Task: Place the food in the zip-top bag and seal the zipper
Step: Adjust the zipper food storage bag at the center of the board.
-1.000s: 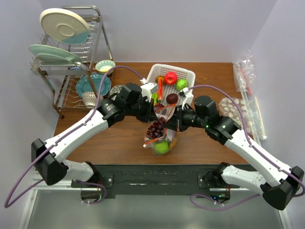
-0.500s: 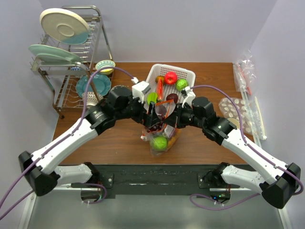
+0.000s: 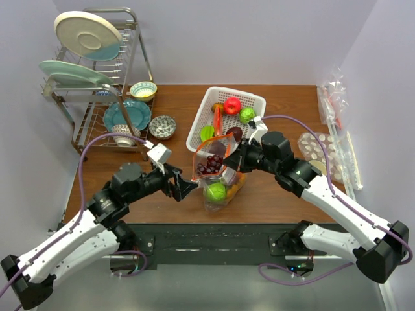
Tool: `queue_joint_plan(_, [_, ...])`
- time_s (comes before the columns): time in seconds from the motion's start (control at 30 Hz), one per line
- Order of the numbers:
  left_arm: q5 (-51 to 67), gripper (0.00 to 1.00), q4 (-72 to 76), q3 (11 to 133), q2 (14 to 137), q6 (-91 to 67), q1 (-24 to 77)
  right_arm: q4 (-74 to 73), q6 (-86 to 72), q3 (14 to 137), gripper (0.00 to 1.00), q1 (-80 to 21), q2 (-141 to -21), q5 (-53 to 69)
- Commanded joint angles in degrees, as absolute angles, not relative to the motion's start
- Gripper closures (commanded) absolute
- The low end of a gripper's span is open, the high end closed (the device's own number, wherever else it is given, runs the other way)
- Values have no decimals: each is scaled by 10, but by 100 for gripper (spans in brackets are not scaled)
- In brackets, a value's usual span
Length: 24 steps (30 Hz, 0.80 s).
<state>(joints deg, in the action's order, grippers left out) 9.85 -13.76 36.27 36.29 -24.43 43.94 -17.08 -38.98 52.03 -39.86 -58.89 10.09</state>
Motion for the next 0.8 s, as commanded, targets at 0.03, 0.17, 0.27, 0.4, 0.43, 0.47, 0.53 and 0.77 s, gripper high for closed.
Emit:
queue_joint_plan(0.03, [105,12,-41,302,355,-280,441,-135,-399,519,100,-401,-594,96])
queue_joint_plan(0.17, [104,23,-9,269,366,-292,441,-134,-402,520,100,-400,-597,101])
queue_joint_plan(0.27, [105,29,29,254,374,-293,441,-134,-403,519,100,-401,-594,102])
queue_joint_plan(0.4, [120,37,54,241,388,-292,442,-134,-402,517,100,-401,-592,98])
queue_joint_plan(0.43, [120,40,54,241,390,-290,442,-134,-403,515,100,-400,-592,98])
queue_joint_plan(0.47, [120,46,52,243,394,-288,442,-134,-403,515,100,-401,-593,98])
queue_joint_plan(0.53, [113,51,47,245,404,-287,443,-133,-403,515,100,-401,-593,98])
queue_joint_plan(0.77, [111,89,19,272,415,-265,442,-134,-403,516,100,-401,-590,98])
